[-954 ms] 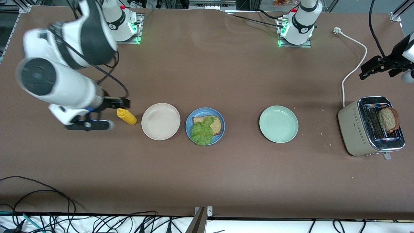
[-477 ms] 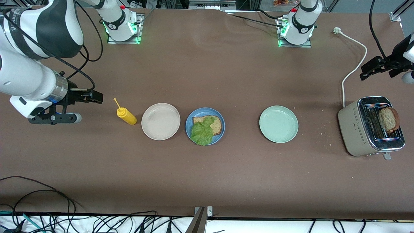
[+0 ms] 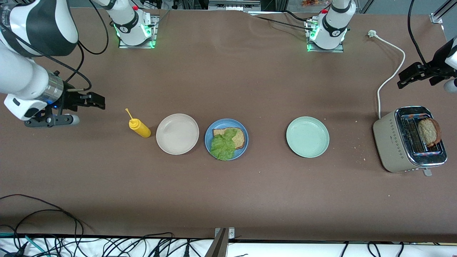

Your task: Make sandwich in blue plate with both arms

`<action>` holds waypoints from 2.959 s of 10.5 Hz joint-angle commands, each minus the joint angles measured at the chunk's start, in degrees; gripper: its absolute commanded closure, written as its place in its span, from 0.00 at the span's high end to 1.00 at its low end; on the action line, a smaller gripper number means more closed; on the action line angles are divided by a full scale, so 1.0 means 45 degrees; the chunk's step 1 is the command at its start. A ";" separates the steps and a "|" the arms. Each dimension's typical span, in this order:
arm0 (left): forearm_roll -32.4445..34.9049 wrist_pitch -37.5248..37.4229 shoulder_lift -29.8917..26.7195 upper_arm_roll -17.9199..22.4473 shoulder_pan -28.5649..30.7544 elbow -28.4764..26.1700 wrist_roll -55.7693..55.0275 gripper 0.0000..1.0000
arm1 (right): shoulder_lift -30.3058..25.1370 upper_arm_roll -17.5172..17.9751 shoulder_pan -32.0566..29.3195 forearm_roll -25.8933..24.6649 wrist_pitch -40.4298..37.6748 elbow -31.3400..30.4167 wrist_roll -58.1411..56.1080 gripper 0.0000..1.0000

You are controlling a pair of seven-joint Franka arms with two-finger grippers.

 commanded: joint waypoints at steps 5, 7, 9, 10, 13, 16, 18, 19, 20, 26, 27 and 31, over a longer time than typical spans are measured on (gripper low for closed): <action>0.0192 -0.0232 0.0202 -0.0096 0.0281 0.0307 0.0059 1.00 | -0.1597 0.3592 -0.3838 -0.0436 0.0214 -0.1833 -0.0125 1.00; 0.0192 -0.0232 0.0242 -0.0116 0.0281 0.0307 0.0156 1.00 | -0.1520 0.3573 -0.3800 -0.0456 0.0175 -0.1717 -0.0028 1.00; -0.0002 -0.0193 0.0261 -0.0096 0.0378 0.0326 0.0156 1.00 | -0.1597 0.3573 -0.3819 -0.0514 0.0291 -0.1833 0.0050 1.00; -0.0139 -0.0193 0.0281 -0.0096 0.0494 0.0326 0.0156 1.00 | -0.1578 0.3554 -0.3819 -0.0553 0.0427 -0.1833 0.0070 1.00; -0.0140 -0.0193 0.0300 -0.0096 0.0515 0.0326 0.0156 1.00 | -0.1500 0.3553 -0.3760 -0.1019 0.0449 -0.1580 0.0689 1.00; -0.0140 -0.0193 0.0300 -0.0096 0.0515 0.0326 0.0156 1.00 | -0.1539 0.3339 -0.3819 -0.0983 -0.1051 0.0115 0.0774 1.00; -0.0140 -0.0193 0.0300 -0.0116 0.0515 0.0326 0.0156 1.00 | -0.1597 0.3300 -0.3819 -0.0925 -0.1075 0.0237 0.0831 1.00; -0.0140 -0.0193 0.0300 -0.0116 0.0515 0.0326 0.0156 1.00 | -0.1559 0.3203 -0.3838 -0.0615 -0.0998 0.0237 0.0832 1.00; -0.0140 -0.0193 0.0300 -0.0116 0.0515 0.0326 0.0156 1.00 | -0.1636 0.3318 -0.3819 -0.0612 -0.0978 0.0256 0.0870 1.00; -0.0140 -0.0193 0.0300 -0.0096 0.0515 0.0326 0.0156 1.00 | -0.1715 0.3378 -0.3799 -0.0515 -0.0724 0.0237 0.0851 1.00; -0.0140 -0.0193 0.0300 -0.0096 0.0515 0.0326 0.0156 1.00 | -0.1715 0.3378 -0.3799 -0.0514 -0.0743 0.0256 0.0851 1.00; -0.0140 -0.0193 0.0300 -0.0116 0.0496 0.0326 0.0156 1.00 | -0.1715 0.3338 -0.3799 -0.0514 -0.0743 0.0237 0.0832 1.00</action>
